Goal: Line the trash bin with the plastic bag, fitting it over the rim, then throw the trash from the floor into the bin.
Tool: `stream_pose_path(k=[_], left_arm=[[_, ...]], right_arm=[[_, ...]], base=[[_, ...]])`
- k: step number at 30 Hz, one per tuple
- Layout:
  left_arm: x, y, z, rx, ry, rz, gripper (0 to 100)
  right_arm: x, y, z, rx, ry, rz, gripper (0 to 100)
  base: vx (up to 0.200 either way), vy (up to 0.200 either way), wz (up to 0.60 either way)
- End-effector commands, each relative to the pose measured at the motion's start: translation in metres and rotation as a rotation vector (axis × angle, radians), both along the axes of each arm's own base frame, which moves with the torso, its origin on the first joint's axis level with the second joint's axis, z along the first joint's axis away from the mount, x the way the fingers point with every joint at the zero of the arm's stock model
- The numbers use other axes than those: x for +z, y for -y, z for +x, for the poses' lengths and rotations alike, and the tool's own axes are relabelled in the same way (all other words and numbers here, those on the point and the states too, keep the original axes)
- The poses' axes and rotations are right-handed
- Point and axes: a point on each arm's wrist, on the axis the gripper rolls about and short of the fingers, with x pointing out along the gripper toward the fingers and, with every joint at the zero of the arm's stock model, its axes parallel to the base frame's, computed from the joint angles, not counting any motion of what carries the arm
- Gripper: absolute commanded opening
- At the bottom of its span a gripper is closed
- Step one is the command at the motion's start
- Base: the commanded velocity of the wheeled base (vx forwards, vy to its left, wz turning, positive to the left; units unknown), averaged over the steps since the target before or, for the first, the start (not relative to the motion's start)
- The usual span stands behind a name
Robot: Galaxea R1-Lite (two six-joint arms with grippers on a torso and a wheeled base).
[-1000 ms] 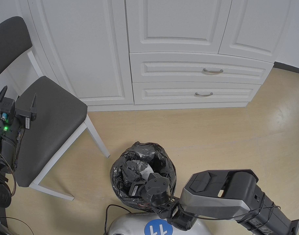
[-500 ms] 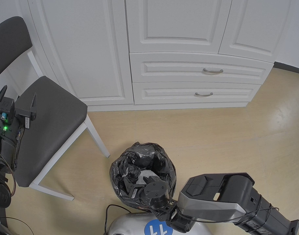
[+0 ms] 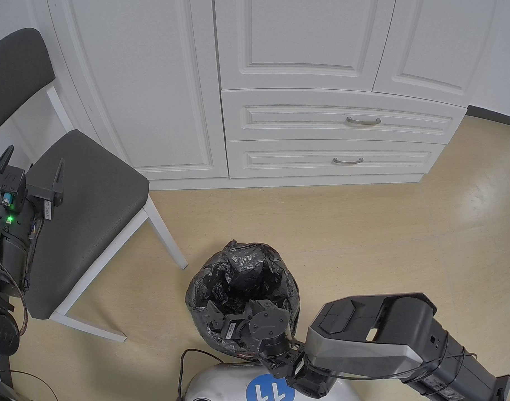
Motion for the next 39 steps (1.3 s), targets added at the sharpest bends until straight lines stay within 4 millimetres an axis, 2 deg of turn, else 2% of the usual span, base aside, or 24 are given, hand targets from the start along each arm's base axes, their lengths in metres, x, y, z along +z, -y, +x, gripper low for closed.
stream_pose_path(k=[1,2,3,5,7,8,9,10,12,15,19,20,22,24,25,26,30,31,32,33,34,35,36,39], left_arm=[[-0.001,0.009,0.0,-0.066,-0.001,-0.002,100],[0.0,0.01,-0.001,-0.071,0.002,-0.006,100],[-0.001,0.01,-0.001,-0.071,0.001,-0.012,100],[0.001,0.01,0.0,-0.078,0.012,-0.036,100],[0.008,0.01,0.003,-0.084,0.043,-0.065,100],[0.01,0.01,0.003,-0.086,0.051,-0.071,100],[0.016,0.009,0.002,-0.092,0.073,-0.087,100],[0.022,0.009,-0.004,-0.108,0.081,-0.116,100],[0.027,0.008,-0.014,-0.126,0.07,-0.158,100],[0.044,0.005,-0.049,-0.185,0.015,-0.256,100],[0.059,-0.009,-0.108,-0.181,-0.076,-0.33,100],[0.059,-0.01,-0.111,-0.179,-0.078,-0.332,100],[0.063,-0.02,-0.156,-0.139,-0.116,-0.36,100],[0.063,-0.024,-0.178,-0.112,-0.129,-0.384,100],[0.063,-0.024,-0.178,-0.112,-0.129,-0.384,100],[0.062,-0.027,-0.201,-0.098,-0.112,-0.441,100],[0.051,-0.03,-0.235,-0.09,-0.073,-0.478,100],[0.051,-0.03,-0.235,-0.09,-0.073,-0.478,100],[0.044,-0.031,-0.249,-0.093,-0.055,-0.48,100],[0.043,-0.031,-0.251,-0.094,-0.052,-0.48,100],[0.038,-0.032,-0.263,-0.098,-0.03,-0.483,100],[0.038,-0.032,-0.263,-0.098,-0.03,-0.483,100],[0.035,-0.033,-0.275,-0.1,0.003,-0.486,100],[0.034,-0.032,-0.288,-0.086,0.031,-0.489,100]], right_arm=[[0.064,0.039,0.001,-0.023,0.112,-0.112,100],[0.106,0.063,0.004,-0.057,0.195,-0.167,100],[0.133,0.083,0.002,-0.084,0.245,-0.215,100],[0.166,0.122,-0.004,-0.127,0.283,-0.337,100],[0.195,0.163,-0.013,-0.18,0.292,-0.437,100],[0.2,0.172,-0.016,-0.191,0.289,-0.452,100],[0.213,0.192,-0.028,-0.214,0.273,-0.475,100],[0.228,0.212,-0.044,-0.227,0.261,-0.486,100],[0.246,0.23,-0.062,-0.242,0.271,-0.476,100],[0.278,0.267,-0.108,-0.292,0.283,-0.463,100],[0.285,0.304,-0.157,-0.348,0.243,-0.47,100],[0.284,0.306,-0.159,-0.348,0.241,-0.469,100],[0.281,0.324,-0.189,-0.369,0.231,-0.4,100],[0.275,0.334,-0.205,-0.423,0.222,-0.356,100],[0.275,0.334,-0.205,-0.423,0.222,-0.356,100],[0.268,0.342,-0.226,-0.489,0.233,-0.333,100],[0.257,0.348,-0.27,-0.579,0.287,-0.318,100],[0.257,0.348,-0.27,-0.579,0.287,-0.318,100],[0.25,0.349,-0.294,-0.6,0.334,-0.308,100],[0.249,0.349,-0.298,-0.603,0.345,-0.306,100],[0.243,0.351,-0.318,-0.614,0.399,-0.292,100],[0.243,0.351,-0.318,-0.614,0.399,-0.292,100],[0.238,0.349,-0.335,-0.654,0.429,-0.287,100],[0.238,0.348,-0.347,-0.697,0.452,-0.273,100]], base=[[0.0,0.0,0.0],[0.0,0.0,0.0],[0.0,0.0,0.0],[0.0,0.0,0.0],[0.0,0.0,0.0],[0.0,0.0,0.0],[0.0,0.0,0.0],[0.0,0.0,0.0],[0.0,0.0,0.0],[0.0,0.0,0.0],[0.0,0.0,0.0],[0.0,0.0,0.0],[0.0,0.0,0.0],[0.0,0.0,0.0],[0.0,0.0,0.0],[0.0,0.0,0.0],[0.0,0.0,0.0],[0.0,0.0,0.0],[0.0,0.0,0.0],[0.0,0.0,0.0],[0.0,0.0,0.0],[0.0,0.0,0.0],[0.0,0.0,0.0],[0.0,0.0,0.0]])
